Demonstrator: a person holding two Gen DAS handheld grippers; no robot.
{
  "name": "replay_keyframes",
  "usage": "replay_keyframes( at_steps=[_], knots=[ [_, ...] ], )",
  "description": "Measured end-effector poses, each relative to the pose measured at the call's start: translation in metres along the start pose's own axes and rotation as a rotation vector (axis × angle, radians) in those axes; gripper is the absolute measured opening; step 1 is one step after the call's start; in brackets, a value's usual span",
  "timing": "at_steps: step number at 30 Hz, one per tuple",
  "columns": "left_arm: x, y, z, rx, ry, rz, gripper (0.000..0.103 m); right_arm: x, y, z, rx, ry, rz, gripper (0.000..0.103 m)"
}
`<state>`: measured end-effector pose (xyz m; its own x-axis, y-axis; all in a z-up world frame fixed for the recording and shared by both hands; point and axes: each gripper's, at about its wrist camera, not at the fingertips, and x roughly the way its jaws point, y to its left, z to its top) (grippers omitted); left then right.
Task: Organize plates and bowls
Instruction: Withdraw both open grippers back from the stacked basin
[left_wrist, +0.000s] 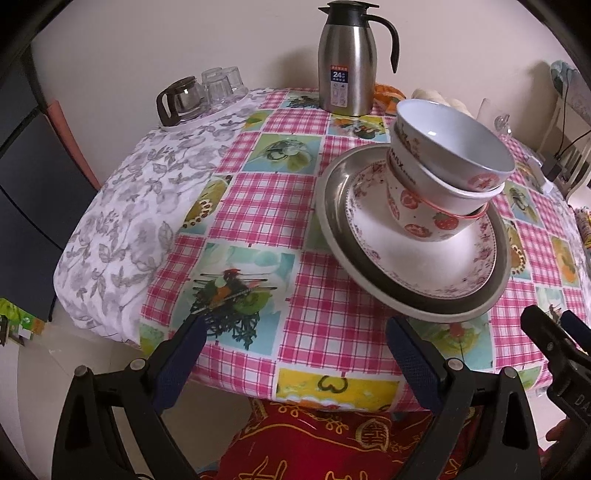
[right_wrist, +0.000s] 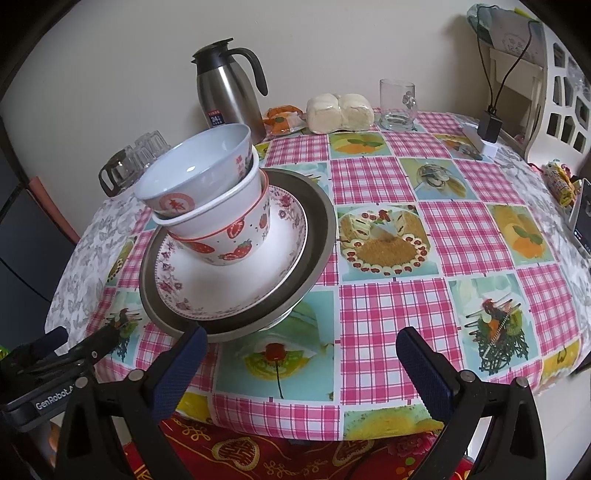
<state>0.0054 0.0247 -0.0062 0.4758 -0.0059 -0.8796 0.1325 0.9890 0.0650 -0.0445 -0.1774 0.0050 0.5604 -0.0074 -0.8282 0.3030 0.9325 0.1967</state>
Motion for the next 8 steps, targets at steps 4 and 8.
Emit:
replay_keyframes(
  at_steps=[4, 8],
  knots=[
    [-0.0044, 0.0002, -0.0007, 0.005, -0.018, 0.037, 0.098, -0.0008, -0.0007, -0.0007, 0.001, 0.000, -0.002, 0.103],
    [-0.0052, -0.0011, 0.0004, 0.022, -0.025, 0.033, 0.098, -0.0010, -0.0016, -0.0005, 0.003, 0.001, -0.004, 0.103]
  ],
)
